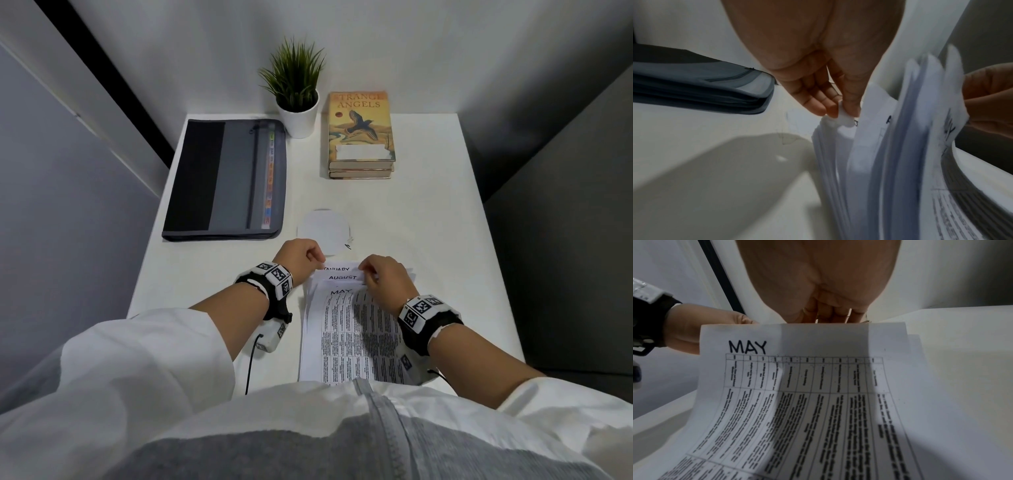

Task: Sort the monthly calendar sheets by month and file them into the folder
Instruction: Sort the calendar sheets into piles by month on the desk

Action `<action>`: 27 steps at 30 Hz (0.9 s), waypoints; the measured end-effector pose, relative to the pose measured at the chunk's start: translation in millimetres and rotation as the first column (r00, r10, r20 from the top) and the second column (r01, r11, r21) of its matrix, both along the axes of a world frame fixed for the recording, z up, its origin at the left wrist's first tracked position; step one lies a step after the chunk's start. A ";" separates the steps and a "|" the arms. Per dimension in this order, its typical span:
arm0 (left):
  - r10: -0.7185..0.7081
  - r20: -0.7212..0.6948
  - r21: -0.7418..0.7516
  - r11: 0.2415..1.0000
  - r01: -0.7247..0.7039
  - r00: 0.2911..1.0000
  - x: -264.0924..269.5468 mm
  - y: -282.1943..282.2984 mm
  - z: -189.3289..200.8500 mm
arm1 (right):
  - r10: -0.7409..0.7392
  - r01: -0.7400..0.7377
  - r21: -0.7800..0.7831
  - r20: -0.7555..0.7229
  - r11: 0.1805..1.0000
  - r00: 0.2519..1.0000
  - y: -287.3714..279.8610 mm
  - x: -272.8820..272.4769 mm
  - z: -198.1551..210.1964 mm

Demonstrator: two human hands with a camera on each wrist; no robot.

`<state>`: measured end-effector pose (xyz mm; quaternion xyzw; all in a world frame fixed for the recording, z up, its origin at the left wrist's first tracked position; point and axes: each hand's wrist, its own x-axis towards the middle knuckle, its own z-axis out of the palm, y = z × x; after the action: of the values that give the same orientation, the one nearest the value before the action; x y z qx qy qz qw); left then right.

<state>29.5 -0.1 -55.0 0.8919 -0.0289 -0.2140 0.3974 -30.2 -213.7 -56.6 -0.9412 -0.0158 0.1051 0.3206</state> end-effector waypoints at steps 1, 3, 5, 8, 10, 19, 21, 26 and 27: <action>-0.006 0.007 0.006 1.000 0.006 1.000 0.6 0.3 0.3 | -0.003 0.003 -0.002 -0.002 1.000 1.000 0.2 0.4 -0.2; -0.019 0.009 0.017 1.000 0.019 1.000 1.3 1.1 1.0 | -0.002 0.002 -0.013 -0.006 1.000 1.000 0.5 1.1 -0.3; -0.021 -0.001 0.015 1.000 0.021 1.000 1.3 1.5 1.4 | 0.004 -0.004 -0.010 -0.004 1.000 1.000 1.3 2.3 -0.2; -0.026 -0.057 -0.014 1.000 0.025 0.998 0.6 1.7 2.9 | 0.025 -0.026 -0.024 -0.026 0.999 0.999 1.5 4.1 -2.1; -0.046 -0.095 -0.021 0.999 0.044 0.994 0.4 0.0 4.3 | 0.015 -0.016 -0.004 -0.044 1.000 0.999 0.6 4.0 -3.1; -0.080 -0.160 -0.022 0.997 0.078 0.984 4.4 -1.7 12.6 | 0.055 -0.043 -0.161 0.069 0.986 0.996 -1.4 -1.2 -3.7; -0.013 -0.083 0.068 0.998 0.019 0.996 5.8 -0.2 9.5 | 0.045 -0.033 -0.176 0.064 0.984 0.997 -0.3 -4.2 -4.6; -0.030 -0.083 0.103 0.994 0.039 0.996 2.8 1.9 2.9 | -0.012 0.011 -0.078 -0.005 0.997 1.000 6.4 -6.1 -3.2; -0.042 -0.056 0.104 0.993 0.048 0.998 2.1 1.9 2.9 | -0.020 0.019 -0.067 -0.007 0.998 1.000 7.4 -6.2 -3.5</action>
<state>31.5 1.8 -52.0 0.9046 -0.0270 -0.2480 0.3456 -36.5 -206.3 -60.1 -0.9512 -0.0019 0.1058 0.2900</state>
